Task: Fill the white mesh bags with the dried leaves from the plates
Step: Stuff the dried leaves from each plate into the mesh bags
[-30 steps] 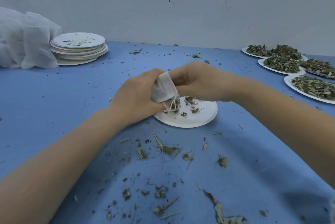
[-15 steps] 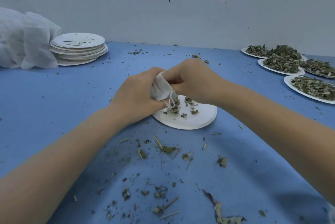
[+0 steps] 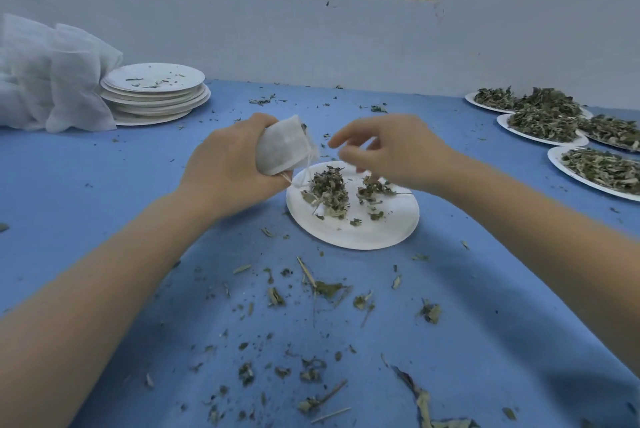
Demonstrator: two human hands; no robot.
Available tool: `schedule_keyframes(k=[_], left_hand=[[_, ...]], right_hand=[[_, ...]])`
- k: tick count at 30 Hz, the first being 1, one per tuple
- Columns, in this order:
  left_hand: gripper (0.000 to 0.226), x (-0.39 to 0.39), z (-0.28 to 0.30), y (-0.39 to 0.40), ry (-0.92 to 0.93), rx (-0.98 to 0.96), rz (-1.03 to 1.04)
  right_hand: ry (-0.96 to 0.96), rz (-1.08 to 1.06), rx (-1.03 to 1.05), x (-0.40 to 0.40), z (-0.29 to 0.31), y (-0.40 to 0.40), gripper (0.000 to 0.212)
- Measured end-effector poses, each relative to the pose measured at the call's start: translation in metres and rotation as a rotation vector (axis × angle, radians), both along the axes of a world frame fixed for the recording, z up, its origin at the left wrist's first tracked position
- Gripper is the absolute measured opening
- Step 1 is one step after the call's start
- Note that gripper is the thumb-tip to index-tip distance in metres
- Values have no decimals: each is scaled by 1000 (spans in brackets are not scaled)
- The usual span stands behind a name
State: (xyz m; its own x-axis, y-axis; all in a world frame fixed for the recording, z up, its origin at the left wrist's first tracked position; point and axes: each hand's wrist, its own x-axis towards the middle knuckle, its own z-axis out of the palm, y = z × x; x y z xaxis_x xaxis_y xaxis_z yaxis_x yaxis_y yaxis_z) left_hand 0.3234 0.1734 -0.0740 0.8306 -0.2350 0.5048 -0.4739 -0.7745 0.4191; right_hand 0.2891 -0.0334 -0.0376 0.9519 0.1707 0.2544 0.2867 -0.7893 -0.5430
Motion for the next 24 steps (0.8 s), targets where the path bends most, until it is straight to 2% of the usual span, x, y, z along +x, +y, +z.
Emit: schedule_keyframes(k=[3, 6, 14, 18, 24], left_hand=[[50, 0, -4, 1, -4, 8, -3], [50, 0, -5, 2, -13, 17, -8], [50, -1, -6, 0, 12, 36, -9], [49, -1, -6, 1, 35, 57, -6], [51, -3, -7, -3, 17, 103, -34]], right_hand=[[148, 41, -381, 7, -13, 8, 37], [155, 93, -523, 8, -19, 15, 37], [59, 49, -326, 4, -5, 3, 21], [-54, 30, -219, 0, 10, -3, 12], [-183, 28, 37, -4, 19, 0, 8]])
